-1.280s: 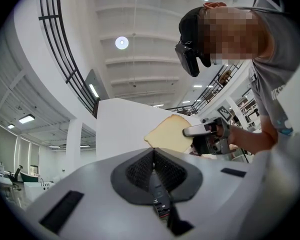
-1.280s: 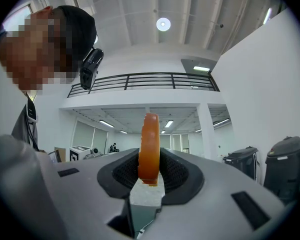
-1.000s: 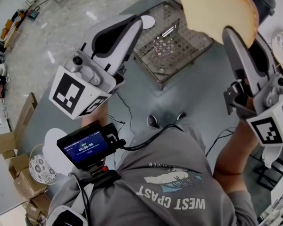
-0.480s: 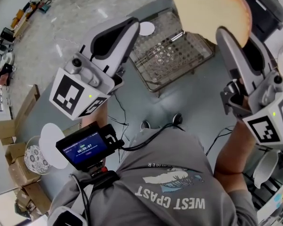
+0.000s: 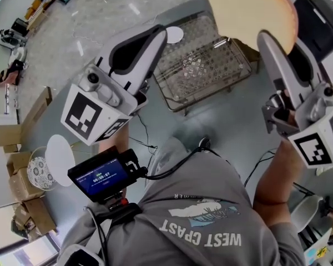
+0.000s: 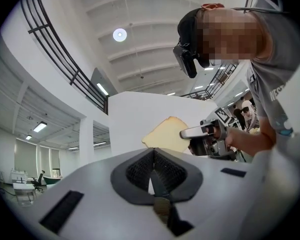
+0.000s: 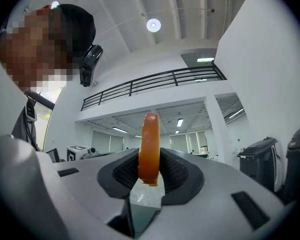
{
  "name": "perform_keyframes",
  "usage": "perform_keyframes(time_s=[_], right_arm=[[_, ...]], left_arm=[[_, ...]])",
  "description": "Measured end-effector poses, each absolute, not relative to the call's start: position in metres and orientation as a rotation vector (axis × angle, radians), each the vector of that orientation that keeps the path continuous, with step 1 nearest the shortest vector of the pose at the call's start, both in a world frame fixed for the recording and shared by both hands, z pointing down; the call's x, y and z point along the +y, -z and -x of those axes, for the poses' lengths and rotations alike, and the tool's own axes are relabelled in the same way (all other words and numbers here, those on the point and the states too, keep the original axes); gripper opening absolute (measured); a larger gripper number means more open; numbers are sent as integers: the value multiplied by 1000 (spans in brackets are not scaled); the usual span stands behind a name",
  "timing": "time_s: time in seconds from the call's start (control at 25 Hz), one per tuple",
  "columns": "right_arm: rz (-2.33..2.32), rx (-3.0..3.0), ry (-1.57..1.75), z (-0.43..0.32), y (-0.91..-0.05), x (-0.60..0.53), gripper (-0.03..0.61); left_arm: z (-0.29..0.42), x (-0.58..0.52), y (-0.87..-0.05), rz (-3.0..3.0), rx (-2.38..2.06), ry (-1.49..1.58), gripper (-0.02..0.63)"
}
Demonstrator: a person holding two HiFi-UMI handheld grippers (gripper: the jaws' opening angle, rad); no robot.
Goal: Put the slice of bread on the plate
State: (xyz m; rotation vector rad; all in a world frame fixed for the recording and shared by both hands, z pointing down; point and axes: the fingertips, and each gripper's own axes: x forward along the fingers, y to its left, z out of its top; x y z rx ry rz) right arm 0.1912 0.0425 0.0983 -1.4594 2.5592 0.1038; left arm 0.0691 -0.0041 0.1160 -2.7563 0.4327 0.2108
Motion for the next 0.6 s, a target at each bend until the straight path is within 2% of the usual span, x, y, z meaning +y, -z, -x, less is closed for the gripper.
perform_keyframes(time_s=[0.36, 0.6], right_arm=[[1449, 2577, -51, -191, -104, 31, 97], [1466, 2585, -63, -175, -95, -38, 97]], left_arm=[[-70, -15, -119, 2780, 458, -202, 8], [-57, -82, -107, 2776, 438, -236, 8]])
